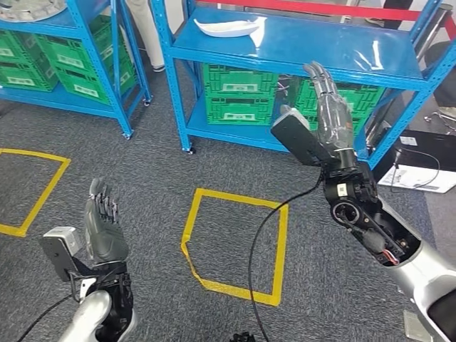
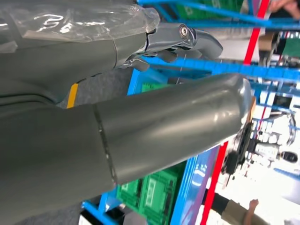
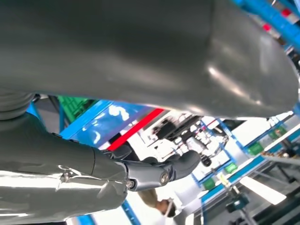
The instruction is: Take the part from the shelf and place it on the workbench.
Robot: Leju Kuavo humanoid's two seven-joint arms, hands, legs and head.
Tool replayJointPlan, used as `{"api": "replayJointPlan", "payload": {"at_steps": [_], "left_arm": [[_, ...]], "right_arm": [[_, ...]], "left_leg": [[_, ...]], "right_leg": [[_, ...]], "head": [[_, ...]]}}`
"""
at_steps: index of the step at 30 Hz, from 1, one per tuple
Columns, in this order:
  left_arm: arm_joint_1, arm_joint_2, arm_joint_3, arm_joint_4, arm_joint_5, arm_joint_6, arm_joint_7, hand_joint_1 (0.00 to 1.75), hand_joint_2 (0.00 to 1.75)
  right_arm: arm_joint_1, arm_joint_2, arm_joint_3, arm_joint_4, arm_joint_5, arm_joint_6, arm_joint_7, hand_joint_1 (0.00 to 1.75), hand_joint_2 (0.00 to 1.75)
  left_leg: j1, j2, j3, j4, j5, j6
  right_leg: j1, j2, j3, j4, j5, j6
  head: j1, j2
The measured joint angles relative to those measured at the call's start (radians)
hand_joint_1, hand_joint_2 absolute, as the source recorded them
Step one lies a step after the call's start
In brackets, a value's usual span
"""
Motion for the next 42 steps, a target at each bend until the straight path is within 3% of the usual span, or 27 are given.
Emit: {"api": "replayJointPlan", "payload": {"at_steps": [1, 3, 6, 8, 10, 11, 12, 13, 15, 17, 19, 21, 23, 25, 27, 28, 29, 31, 33, 34, 36, 38, 40, 42], "left_arm": [[0.0, 0.0, 0.0, 0.0, 0.0, 0.001, 0.0, 0.0, 0.0], [0.0, 0.0, 0.0, 0.0, 0.0, 0.002, 0.001, 0.0, 0.0], [-0.001, 0.0, 0.0, 0.0, 0.001, 0.003, 0.001, 0.0, 0.0], [-0.002, 0.0, 0.0, 0.0, 0.001, 0.002, 0.0, 0.0, 0.0], [-0.001, 0.0, 0.0, 0.0, 0.001, 0.002, 0.0, 0.0, 0.0], [0.0, 0.001, 0.0, 0.0, 0.001, 0.002, 0.0, 0.0, 0.0], [0.001, 0.002, 0.0, 0.0, 0.001, 0.002, 0.0, 0.0, 0.0], [0.001, 0.003, 0.0, 0.0, 0.001, 0.002, 0.0, 0.0, 0.0], [0.001, 0.003, 0.0, 0.0, 0.001, 0.002, 0.0, 0.0, 0.0], [0.0, 0.003, 0.0, 0.0, 0.001, 0.002, 0.0, 0.0, 0.0], [-0.002, 0.004, 0.0, 0.0, 0.001, 0.002, 0.0, 0.0, 0.0], [-0.004, 0.002, 0.0, 0.0, 0.001, 0.002, 0.0, 0.0, 0.0], [-0.007, -0.001, 0.0, 0.0, 0.001, 0.001, 0.0, 0.0, 0.0], [-0.006, -0.003, 0.0, 0.0, 0.0, 0.0, 0.0, 0.0, 0.0], [-0.004, -0.003, 0.0, 0.0, 0.0, 0.0, 0.0, 0.0, 0.0], [-0.002, -0.003, 0.0, 0.0, 0.0, 0.0, 0.0, 0.0, 0.0], [-0.002, -0.003, 0.0, 0.0, 0.0, 0.0, 0.0, 0.0, 0.0], [-0.002, -0.003, 0.0, 0.0, 0.0, 0.0, 0.0, 0.0, 0.0], [-0.003, -0.002, 0.0, 0.0, 0.0, -0.001, 0.0, 0.0, 0.0], [-0.003, -0.002, 0.0, 0.0, 0.0, -0.001, 0.0, 0.0, 0.0], [-0.004, -0.002, 0.0, 0.0, 0.0, -0.001, 0.0, 0.0, 0.0], [-0.005, -0.002, 0.0, 0.0, 0.0, -0.001, 0.0, 0.0, 0.0], [-0.004, -0.001, 0.0, 0.0, 0.0, -0.001, 0.0, 0.0, 0.0], [-0.002, 0.001, 0.0, 0.001, 0.0, -0.001, 0.0, 0.0, 0.0]], "right_arm": [[-0.001, 0.0, -0.001, 0.0, -0.002, 0.0, 0.0, 0.0, 0.0], [-0.002, 0.0, -0.002, -0.001, -0.003, 0.0, -0.002, 0.0, 0.0], [-0.001, 0.0, -0.004, -0.001, -0.004, 0.0, -0.004, 0.0, 0.0], [-0.003, 0.0, -0.005, -0.001, -0.005, 0.0, -0.005, 0.0, 0.0], [-0.005, 0.0, -0.005, -0.001, -0.007, 0.0, -0.006, 0.0, 0.0], [-0.004, 0.0, -0.004, -0.001, -0.009, 0.0, -0.006, 0.0, 0.0], [-0.003, 0.0, -0.003, 0.0, -0.01, 0.0, -0.006, 0.0, 0.0], [-0.003, 0.0, -0.002, 0.0, -0.011, 0.0, -0.006, 0.0, 0.0], [-0.002, 0.0, -0.003, 0.0, -0.011, 0.0, -0.006, 0.0, 0.0], [-0.003, 0.0, -0.003, 0.0, -0.011, 0.0, -0.006, 0.0, 0.0], [-0.003, 0.0, -0.003, 0.0, -0.011, 0.0, -0.006, 0.0, 0.0], [-0.001, 0.0, -0.004, 0.0, -0.011, 0.0, -0.006, 0.0, 0.0], [-0.002, -0.002, -0.006, 0.0, -0.011, -0.001, -0.007, 0.0, 0.0], [-0.005, -0.002, -0.008, 0.0, -0.011, -0.001, -0.006, 0.0, 0.0], [-0.003, -0.002, -0.008, 0.001, -0.013, -0.001, -0.006, 0.0, 0.0], [-0.001, -0.002, -0.008, 0.001, -0.014, -0.001, -0.006, 0.0, 0.0], [0.0, -0.002, -0.009, 0.002, -0.014, -0.001, -0.006, 0.0, 0.0], [-0.001, -0.002, -0.009, 0.002, -0.014, -0.001, -0.006, 0.0, 0.0], [-0.004, -0.002, -0.01, 0.002, -0.014, -0.001, -0.006, 0.0, 0.0], [-0.004, -0.002, -0.01, 0.002, -0.014, -0.001, -0.006, 0.0, 0.0], [-0.004, -0.002, -0.011, 0.002, -0.014, -0.002, -0.006, 0.0, 0.0], [-0.004, -0.002, -0.011, 0.002, -0.014, -0.006, -0.008, 0.0, 0.0], [-0.004, -0.002, -0.011, 0.002, -0.008, -0.016, -0.011, 0.0, 0.0], [0.0, -0.002, -0.009, 0.003, 0.003, -0.025, -0.013, 0.0, 0.0]], "left_leg": [[0.0, 0.009, 0.0, 0.008, -0.007, -0.008], [-0.003, 0.027, 0.0, 0.022, -0.017, -0.022], [-0.004, 0.046, 0.007, 0.024, -0.025, -0.036], [0.001, 0.012, -0.01, 0.076, -0.062, -0.044], [0.0, -0.036, -0.071, 0.208, -0.128, -0.044], [-0.002, -0.045, -0.107, 0.278, -0.153, -0.042], [-0.004, -0.049, -0.133, 0.323, -0.162, -0.038], [-0.007, -0.052, -0.142, 0.33, -0.15, -0.032], [-0.015, -0.068, -0.105, 0.229, -0.079, -0.012], [-0.02, -0.115, -0.046, 0.092, -0.019, 0.009], [-0.025, -0.136, -0.022, 0.038, -0.007, 0.018], [-0.025, -0.112, -0.015, 0.024, -0.002, 0.019], [-0.018, -0.087, -0.004, 0.002, 0.007, 0.022], [-0.016, -0.063, 0.002, -0.011, 0.012, 0.025], [-0.015, -0.037, 0.002, -0.011, 0.011, 0.025], [-0.014, -0.024, 0.002, -0.01, 0.009, 0.023], [-0.012, -0.012, 0.002, -0.007, 0.006, 0.02], [-0.008, 0.01, 0.002, 0.005, -0.004, 0.007], [-0.011, 0.026, 0.001, 0.02, -0.015, -0.007], [-0.015, 0.035, 0.001, 0.024, -0.019, -0.012], [-0.015, 0.051, 0.004, 0.025, -0.023, -0.02], [-0.01, 0.025, -0.004, 0.056, -0.049, -0.03], [-0.008, -0.028, -0.053, 0.168, -0.111, -0.035], [-0.009, -0.049, -0.122, 0.306, -0.162, -0.034]], "right_leg": [[0.002, -0.02, 0.035, -0.069, 0.025, 0.004], [0.005, -0.04, 0.073, -0.146, 0.044, -0.007], [0.008, -0.009, 0.07, -0.145, 0.038, -0.039], [0.006, 0.013, 0.071, -0.146, 0.041, -0.053], [0.007, 0.033, 0.072, -0.147, 0.042, -0.062], [0.01, 0.044, 0.071, -0.147, 0.042, -0.065], [0.013, 0.057, 0.071, -0.147, 0.042, -0.067], [0.017, 0.07, 0.072, -0.147, 0.042, -0.068], [0.022, 0.098, 0.075, -0.147, 0.043, -0.069], [0.023, 0.122, 0.075, -0.146, 0.043, -0.068], [0.017, 0.144, 0.07, -0.148, 0.046, -0.061], [0.012, 0.161, 0.066, -0.152, 0.049, -0.05], [0.018, 0.123, 0.051, -0.125, 0.028, -0.04], [0.02, 0.056, -0.001, -0.014, -0.034, -0.029], [0.012, 0.03, -0.059, 0.11, -0.081, -0.018], [0.008, 0.026, -0.066, 0.127, -0.079, -0.012], [0.004, 0.02, -0.053, 0.102, -0.058, -0.007], [0.002, -0.018, 0.019, -0.033, 0.005, 0.004], [0.006, -0.047, 0.07, -0.133, 0.034, -0.005], [0.009, -0.048, 0.075, -0.146, 0.032, -0.015], [0.01, -0.021, 0.071, -0.143, 0.032, -0.037], [0.008, -0.002, 0.071, -0.145, 0.035, -0.05], [0.007, 0.012, 0.071, -0.145, 0.037, -0.06], [0.01, 0.028, 0.071, -0.145, 0.037, -0.065]], "head": [[0.006, 0.0], [0.011, 0.0], [-0.004, 0.0], [-0.016, 0.0], [-0.03, 0.0], [-0.034, 0.0], [-0.037, 0.0], [-0.038, 0.0], [-0.039, 0.0], [-0.037, 0.0], [-0.037, 0.0], [-0.04, 0.0], [-0.033, 0.0], [-0.02, 0.0], [-0.01, 0.0], [-0.007, 0.0], [-0.005, 0.0], [0.002, 0.0], [0.009, 0.0], [0.008, 0.0], [-0.005, 0.0], [-0.017, 0.0], [-0.028, 0.0], [-0.036, 0.0]]}}
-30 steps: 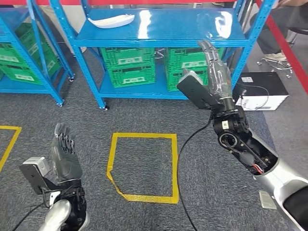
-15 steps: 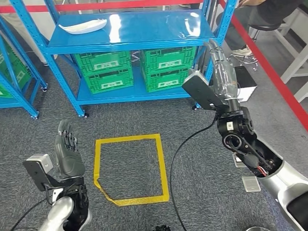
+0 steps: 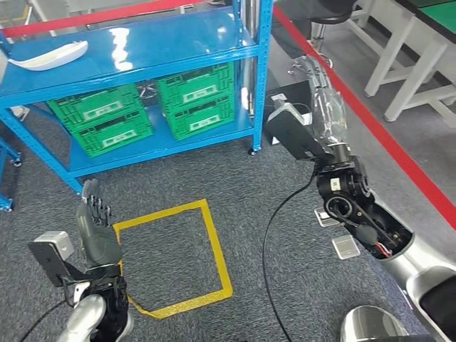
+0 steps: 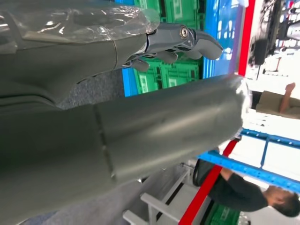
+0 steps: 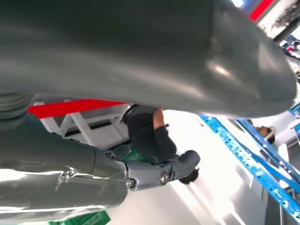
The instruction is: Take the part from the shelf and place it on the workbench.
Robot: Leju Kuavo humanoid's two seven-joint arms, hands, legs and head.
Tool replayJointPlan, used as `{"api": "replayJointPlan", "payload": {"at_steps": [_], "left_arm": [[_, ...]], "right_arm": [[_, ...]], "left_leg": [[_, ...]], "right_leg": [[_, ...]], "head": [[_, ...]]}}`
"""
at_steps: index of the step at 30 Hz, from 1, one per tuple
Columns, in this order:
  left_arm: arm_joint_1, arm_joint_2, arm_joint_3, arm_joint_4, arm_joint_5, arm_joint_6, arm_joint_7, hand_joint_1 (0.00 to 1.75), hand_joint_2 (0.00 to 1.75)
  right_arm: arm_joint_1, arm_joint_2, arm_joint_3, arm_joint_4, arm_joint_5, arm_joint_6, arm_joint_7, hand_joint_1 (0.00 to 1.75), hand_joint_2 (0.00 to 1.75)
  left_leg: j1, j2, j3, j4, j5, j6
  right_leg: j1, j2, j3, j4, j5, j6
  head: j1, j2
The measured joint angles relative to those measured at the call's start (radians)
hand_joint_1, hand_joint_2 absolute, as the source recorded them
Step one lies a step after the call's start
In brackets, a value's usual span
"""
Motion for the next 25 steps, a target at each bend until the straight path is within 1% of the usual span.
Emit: {"api": "replayJointPlan", "payload": {"at_steps": [1, 2, 3, 4, 5, 6, 7, 8, 10, 11, 12, 15, 20, 25], "left_arm": [[0.001, 0.001, 0.0, 0.001, 0.0, 0.0, 0.0, 0.0, 0.0], [0.002, 0.001, 0.0, 0.001, 0.0, 0.0, 0.0, 0.0, 0.0], [0.002, 0.001, 0.0, 0.001, 0.0, 0.0, 0.0, 0.0, 0.0], [0.002, 0.001, 0.0, 0.001, 0.0, 0.0, -0.001, 0.0, 0.0], [0.001, 0.002, 0.0, 0.001, 0.0, 0.0, -0.001, 0.0, 0.0], [0.001, 0.002, 0.0, 0.001, 0.0, 0.0, -0.002, 0.0, 0.0], [0.001, 0.002, 0.0, 0.001, 0.0, 0.0, -0.002, 0.0, 0.0], [0.001, 0.002, 0.0, 0.001, 0.0, 0.0, -0.003, 0.0, 0.0], [0.002, 0.002, 0.0, 0.001, 0.0, 0.001, -0.003, 0.0, 0.0], [0.002, 0.002, 0.0, 0.001, 0.0, 0.002, -0.004, 0.0, 0.0], [0.003, 0.002, 0.0, 0.001, 0.0, 0.004, -0.004, 0.0, 0.0], [0.008, 0.003, 0.0, 0.001, 0.0, 0.014, -0.006, 0.0, 0.0], [0.022, 0.009, 0.0, 0.001, 0.001, 0.032, -0.008, 0.0, 0.0], [0.028, 0.016, 0.0, 0.001, 0.002, 0.035, -0.009, 0.0, 0.0]], "right_arm": [[0.003, 0.0, 0.001, 0.001, 0.005, -0.004, 0.0, 0.0, 0.0], [0.006, 0.0, 0.001, 0.001, 0.008, -0.009, 0.001, 0.0, 0.0], [0.007, 0.0, 0.0, 0.001, 0.01, -0.014, 0.001, 0.0, 0.0], [0.008, 0.0, -0.001, 0.001, 0.012, -0.02, 0.001, 0.0, 0.0], [0.009, 0.0, -0.002, 0.0, 0.013, -0.025, 0.002, 0.0, 0.0], [0.011, 0.0, -0.003, 0.0, 0.014, -0.028, 0.002, 0.0, 0.0], [0.013, 0.0, -0.004, 0.0, 0.015, -0.031, 0.003, 0.0, 0.0], [0.016, 0.0, -0.005, -0.001, 0.015, -0.032, 0.004, 0.0, 0.0], [0.022, 0.0, -0.008, -0.001, 0.015, -0.038, 0.005, 0.0, 0.0], [0.025, 0.0, -0.01, -0.002, 0.014, -0.045, 0.006, 0.0, 0.0], [0.028, 0.0, -0.014, -0.004, 0.014, -0.053, 0.009, 0.0, 0.0], [0.045, -0.001, -0.032, -0.018, 0.007, -0.081, 0.02, 0.0, 0.0], [0.103, -0.017, -0.082, -0.057, -0.025, -0.145, 0.036, 0.0, 0.0], [0.154, -0.037, -0.13, -0.084, -0.055, -0.169, 0.035, 0.0, 0.0]], "left_leg": [[-0.001, -0.003, -0.02, 0.032, -0.001, 0.003], [-0.001, -0.003, -0.021, 0.022, 0.018, 0.008], [-0.003, -0.004, -0.002, -0.03, 0.054, 0.015], [-0.006, -0.009, 0.029, -0.105, 0.096, 0.025], [-0.01, -0.014, 0.06, -0.179, 0.128, 0.035], [-0.013, -0.019, 0.083, -0.234, 0.15, 0.041], [-0.015, -0.022, 0.095, -0.265, 0.157, 0.041], [-0.015, -0.023, 0.098, -0.275, 0.156, 0.035], [-0.015, -0.022, 0.1, -0.28, 0.155, 0.024], [-0.016, -0.023, 0.1, -0.279, 0.156, 0.024], [-0.017, -0.023, 0.1, -0.279, 0.156, 0.026], [-0.017, -0.024, 0.1, -0.278, 0.157, 0.029], [-0.018, -0.024, 0.101, -0.277, 0.154, 0.034], [-0.018, -0.024, 0.101, -0.277, 0.153, 0.035]], "right_leg": [[0.002, 0.008, 0.001, 0.0, 0.0, -0.001], [0.005, 0.016, 0.002, 0.0, 0.0, -0.001], [0.006, 0.022, 0.004, 0.0, -0.001, -0.001], [0.007, 0.028, 0.005, 0.0, -0.001, -0.001], [0.01, 0.033, 0.005, 0.001, -0.001, 0.0], [0.01, 0.037, 0.005, 0.001, -0.001, 0.002], [0.012, 0.04, 0.003, 0.002, -0.006, 0.003], [0.013, 0.041, 0.002, 0.003, -0.008, 0.001], [0.012, 0.04, 0.003, 0.002, -0.013, -0.001], [0.01, 0.04, 0.004, 0.0, -0.01, 0.0], [0.01, 0.039, 0.006, -0.003, -0.009, 0.004], [0.01, 0.039, 0.01, -0.008, -0.005, 0.009], [0.009, 0.038, 0.011, -0.01, -0.006, 0.012], [0.009, 0.038, 0.011, -0.01, -0.007, 0.014]], "head": [[-0.002, 0.0], [-0.003, 0.0], [-0.003, 0.0], [-0.004, 0.0], [-0.004, 0.0], [-0.004, 0.0], [-0.003, 0.0], [-0.002, 0.0], [-0.001, 0.0], [0.0, 0.0], [0.001, 0.0], [0.002, 0.0], [0.004, 0.0], [0.003, 0.0]]}}
